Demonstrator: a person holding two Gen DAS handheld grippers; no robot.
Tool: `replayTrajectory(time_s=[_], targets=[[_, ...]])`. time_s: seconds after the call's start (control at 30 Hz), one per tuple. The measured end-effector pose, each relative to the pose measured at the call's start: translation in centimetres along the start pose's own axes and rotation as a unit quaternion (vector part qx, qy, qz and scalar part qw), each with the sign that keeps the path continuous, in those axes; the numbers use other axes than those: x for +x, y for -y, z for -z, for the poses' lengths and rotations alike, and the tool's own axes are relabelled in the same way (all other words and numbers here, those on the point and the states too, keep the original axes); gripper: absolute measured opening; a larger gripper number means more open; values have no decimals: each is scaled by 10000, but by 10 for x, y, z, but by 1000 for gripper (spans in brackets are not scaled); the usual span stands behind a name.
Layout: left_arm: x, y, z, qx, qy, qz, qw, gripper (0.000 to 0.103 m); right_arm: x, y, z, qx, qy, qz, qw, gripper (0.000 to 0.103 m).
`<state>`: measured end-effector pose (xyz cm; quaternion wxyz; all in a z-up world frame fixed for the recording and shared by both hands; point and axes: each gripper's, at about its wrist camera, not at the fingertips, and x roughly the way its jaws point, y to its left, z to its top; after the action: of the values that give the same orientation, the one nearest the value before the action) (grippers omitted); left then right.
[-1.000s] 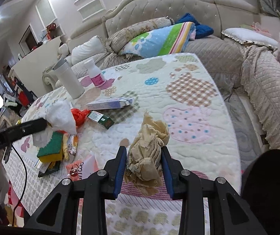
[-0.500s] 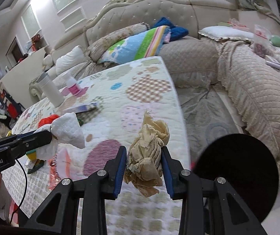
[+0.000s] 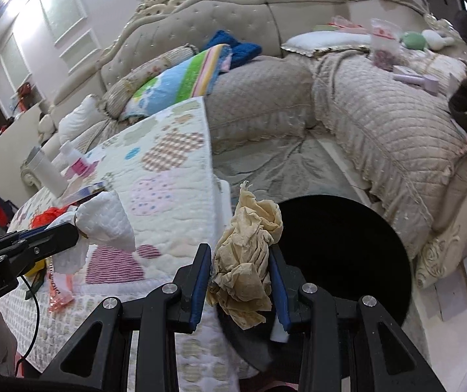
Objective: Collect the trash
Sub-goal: 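Carry tissue and paper over the black bin and open both tools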
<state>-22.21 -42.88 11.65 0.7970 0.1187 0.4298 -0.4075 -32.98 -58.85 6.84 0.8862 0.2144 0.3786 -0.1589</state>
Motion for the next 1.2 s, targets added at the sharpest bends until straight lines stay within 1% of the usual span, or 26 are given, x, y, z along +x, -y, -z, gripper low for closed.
replayTrajectory(time_s=[0.3, 0.57, 0.73, 0.77, 0.8, 0.83, 0.93, 1.0, 1.07, 1.2], targets=[[26, 22, -2, 25, -215, 177, 9996, 14, -2, 28, 5, 223, -48, 192, 9996, 34], [40, 32, 0, 14, -346, 280, 9990, 14, -3, 43, 5, 391, -49, 278, 9988, 34], [45, 37, 0, -31, -375, 464, 9982, 14, -1, 49, 4, 495, -64, 313, 9983, 34], [46, 39, 0, -30, -379, 515, 9979, 14, -1, 50, 4, 517, -66, 326, 9981, 36], [47, 40, 0, -25, -377, 538, 9978, 15, -1, 51, 4, 541, -67, 344, 9979, 41], [47, 41, 1, -14, -378, 557, 9977, 15, -2, 53, 4, 577, -53, 352, 9977, 44], [50, 42, 2, -32, -418, 651, 9970, 19, -4, 58, 4, 690, -31, 318, 9971, 45], [51, 41, 2, -74, -458, 718, 9963, 30, -4, 59, 4, 729, -35, 348, 9967, 46], [51, 39, 3, -119, -463, 766, 9959, 37, -4, 60, 4, 740, -45, 344, 9967, 46], [47, 35, 5, -136, -432, 713, 9964, 37, -2, 57, 4, 719, -93, 340, 9968, 46]])
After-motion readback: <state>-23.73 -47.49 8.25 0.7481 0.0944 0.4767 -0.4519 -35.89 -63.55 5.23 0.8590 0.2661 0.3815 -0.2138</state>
